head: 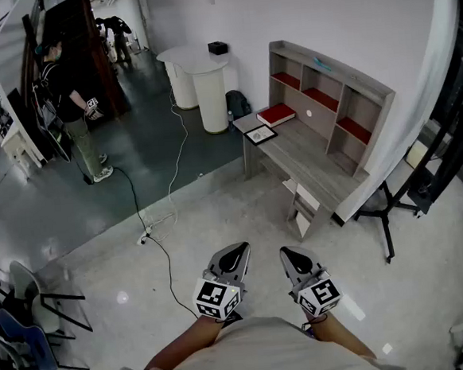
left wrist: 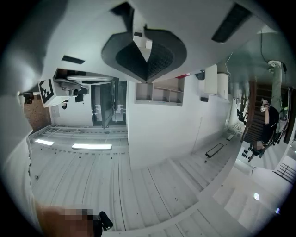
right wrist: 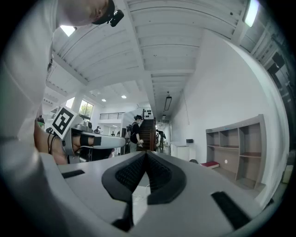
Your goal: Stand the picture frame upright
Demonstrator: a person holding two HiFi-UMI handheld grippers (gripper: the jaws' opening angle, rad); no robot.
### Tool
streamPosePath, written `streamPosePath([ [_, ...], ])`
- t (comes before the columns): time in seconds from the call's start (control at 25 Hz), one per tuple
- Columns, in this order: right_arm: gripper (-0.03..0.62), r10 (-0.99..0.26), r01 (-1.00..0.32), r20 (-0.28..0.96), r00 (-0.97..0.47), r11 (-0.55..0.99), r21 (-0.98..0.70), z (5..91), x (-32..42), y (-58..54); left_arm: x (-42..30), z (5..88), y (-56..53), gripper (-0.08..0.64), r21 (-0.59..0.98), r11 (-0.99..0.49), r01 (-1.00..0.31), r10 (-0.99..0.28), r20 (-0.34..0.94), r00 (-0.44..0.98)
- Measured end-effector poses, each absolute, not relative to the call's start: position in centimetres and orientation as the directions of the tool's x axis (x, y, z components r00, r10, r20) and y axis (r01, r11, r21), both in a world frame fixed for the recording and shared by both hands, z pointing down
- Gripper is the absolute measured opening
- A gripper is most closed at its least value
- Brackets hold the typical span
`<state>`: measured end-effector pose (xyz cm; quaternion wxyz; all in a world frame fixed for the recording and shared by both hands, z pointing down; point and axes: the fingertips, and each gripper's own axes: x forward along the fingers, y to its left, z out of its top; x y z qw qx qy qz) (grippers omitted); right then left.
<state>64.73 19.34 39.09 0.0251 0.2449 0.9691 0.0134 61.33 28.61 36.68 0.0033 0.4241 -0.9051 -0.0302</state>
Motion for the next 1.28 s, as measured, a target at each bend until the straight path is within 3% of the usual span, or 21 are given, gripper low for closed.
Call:
streamPosePath([
  [0.68, 0.020, 0.467, 0.468, -0.049, -0.883, 0.883, -0.018, 39.7, 59.6, 20.7, 56.5, 37.4, 31.8, 0.016, 0.076, 0.669, -0.739, -0.741, -0.011, -0.672],
  [1.28, 0.020, 0.445, 0.445, -0.022, -0.895, 0.895, -0.025, 39.4, 46.6, 26.7, 43.4, 36.5, 39.6, 0.017, 0.005, 0.677, -0.736, -0.735, -0.028, -0.677],
])
